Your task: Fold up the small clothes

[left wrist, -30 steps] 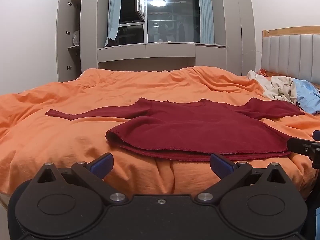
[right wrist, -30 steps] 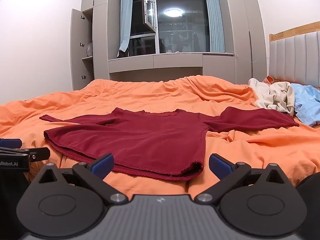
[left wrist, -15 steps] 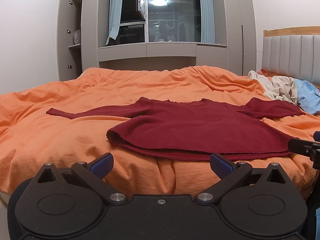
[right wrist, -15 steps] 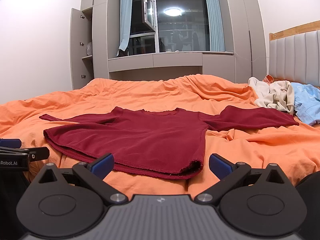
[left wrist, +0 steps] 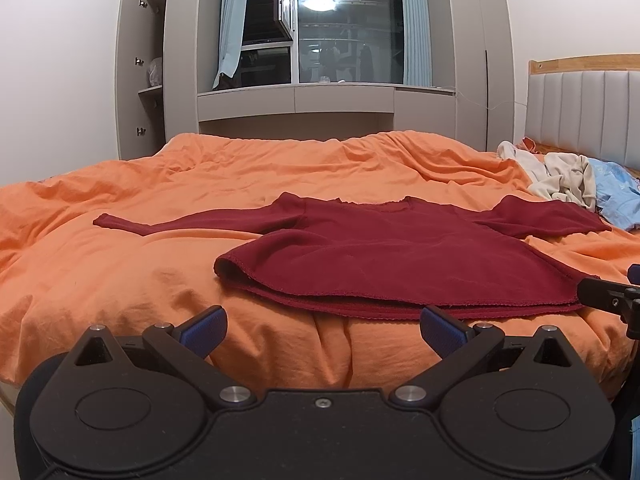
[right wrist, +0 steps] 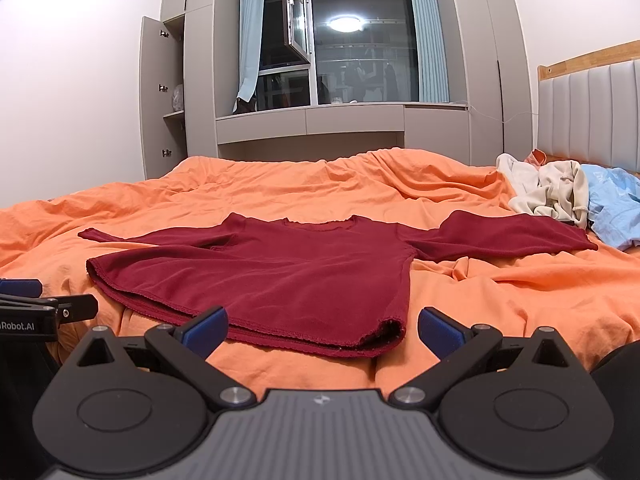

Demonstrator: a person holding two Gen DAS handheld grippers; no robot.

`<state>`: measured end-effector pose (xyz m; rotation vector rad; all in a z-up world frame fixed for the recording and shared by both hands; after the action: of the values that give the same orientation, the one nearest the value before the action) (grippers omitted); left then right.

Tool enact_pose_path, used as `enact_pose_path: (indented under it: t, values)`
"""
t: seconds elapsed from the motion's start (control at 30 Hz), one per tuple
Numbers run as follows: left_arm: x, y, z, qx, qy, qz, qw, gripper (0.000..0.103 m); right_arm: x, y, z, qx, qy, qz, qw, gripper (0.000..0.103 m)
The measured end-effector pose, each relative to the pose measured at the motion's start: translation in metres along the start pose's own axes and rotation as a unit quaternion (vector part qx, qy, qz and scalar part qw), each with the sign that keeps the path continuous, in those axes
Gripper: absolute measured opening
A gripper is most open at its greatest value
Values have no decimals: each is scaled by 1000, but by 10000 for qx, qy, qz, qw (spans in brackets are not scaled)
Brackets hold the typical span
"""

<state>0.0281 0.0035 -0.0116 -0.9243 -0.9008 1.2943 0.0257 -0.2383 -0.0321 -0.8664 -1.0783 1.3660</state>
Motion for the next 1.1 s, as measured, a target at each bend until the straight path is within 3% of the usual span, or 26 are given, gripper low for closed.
enact_pose_path:
  t: [1.1]
  values:
    - [4, 6, -4, 21, 4, 12, 10000, 102, -1, 4, -1, 47, 57, -51, 10000, 103]
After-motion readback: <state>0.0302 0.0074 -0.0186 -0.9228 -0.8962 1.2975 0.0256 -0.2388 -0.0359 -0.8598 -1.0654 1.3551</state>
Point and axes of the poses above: each gripper's, at about its wrist camera, not at the fingertips, and z roughly against the way its jaws point, x to its left, y to its underside, the point moved 3 cm from there along -z, roughly the way its jaws point, and after that the axes turned 3 degrees about y, right-handed, at the moved point
